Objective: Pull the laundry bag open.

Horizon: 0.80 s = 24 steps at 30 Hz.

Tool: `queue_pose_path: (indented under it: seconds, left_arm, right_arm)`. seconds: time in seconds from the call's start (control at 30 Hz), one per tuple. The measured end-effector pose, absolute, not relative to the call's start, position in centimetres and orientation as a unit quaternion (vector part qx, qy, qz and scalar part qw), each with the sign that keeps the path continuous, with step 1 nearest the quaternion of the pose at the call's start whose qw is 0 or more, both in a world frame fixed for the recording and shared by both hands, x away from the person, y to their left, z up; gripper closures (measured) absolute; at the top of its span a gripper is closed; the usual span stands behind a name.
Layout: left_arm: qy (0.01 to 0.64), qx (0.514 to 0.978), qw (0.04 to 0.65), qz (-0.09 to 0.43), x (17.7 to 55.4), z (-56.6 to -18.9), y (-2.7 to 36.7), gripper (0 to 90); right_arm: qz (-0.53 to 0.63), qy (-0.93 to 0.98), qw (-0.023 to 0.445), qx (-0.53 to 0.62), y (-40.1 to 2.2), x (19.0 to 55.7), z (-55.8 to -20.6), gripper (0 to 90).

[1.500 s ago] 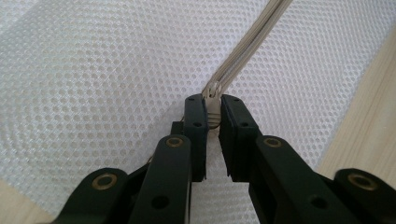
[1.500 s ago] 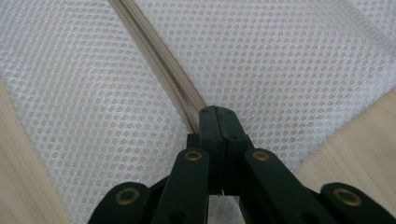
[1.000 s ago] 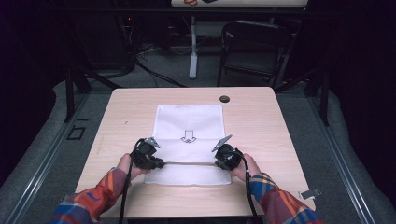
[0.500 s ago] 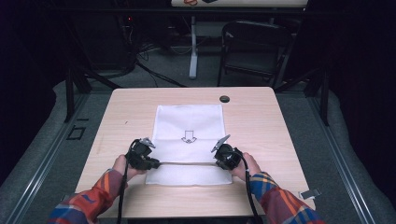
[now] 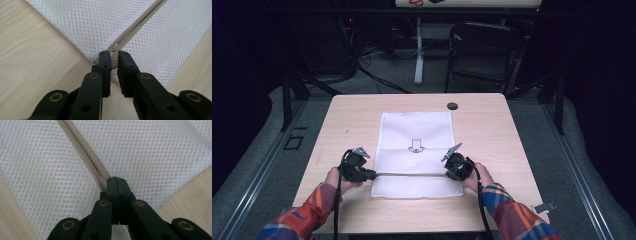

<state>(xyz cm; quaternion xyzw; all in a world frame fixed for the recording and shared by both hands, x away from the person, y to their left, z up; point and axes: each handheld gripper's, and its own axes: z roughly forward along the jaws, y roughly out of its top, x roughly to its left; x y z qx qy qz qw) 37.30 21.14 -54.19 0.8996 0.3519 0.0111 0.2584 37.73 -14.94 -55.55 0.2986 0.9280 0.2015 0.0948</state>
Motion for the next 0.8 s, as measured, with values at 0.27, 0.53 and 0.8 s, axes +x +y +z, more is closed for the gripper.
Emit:
queue_pose_path:
  seconds: [0.27,0.53,0.8]
  left_arm:
    - [0.378,0.889,0.259,0.016,37.2,-54.2,22.7,81.6]
    - [0.378,0.890,0.256,0.011,36.7,-54.2,22.9,81.5]
    - [0.385,0.888,0.251,0.012,37.0,-54.4,23.0,81.3]
  right_arm:
    - [0.204,0.927,0.095,0.301,-15.3,37.9,-55.6,90.0]
    - [0.210,0.926,0.094,0.300,-15.5,37.9,-55.6,90.0]
    - [0.230,0.919,0.095,0.306,-15.4,38.0,-55.9,90.0]
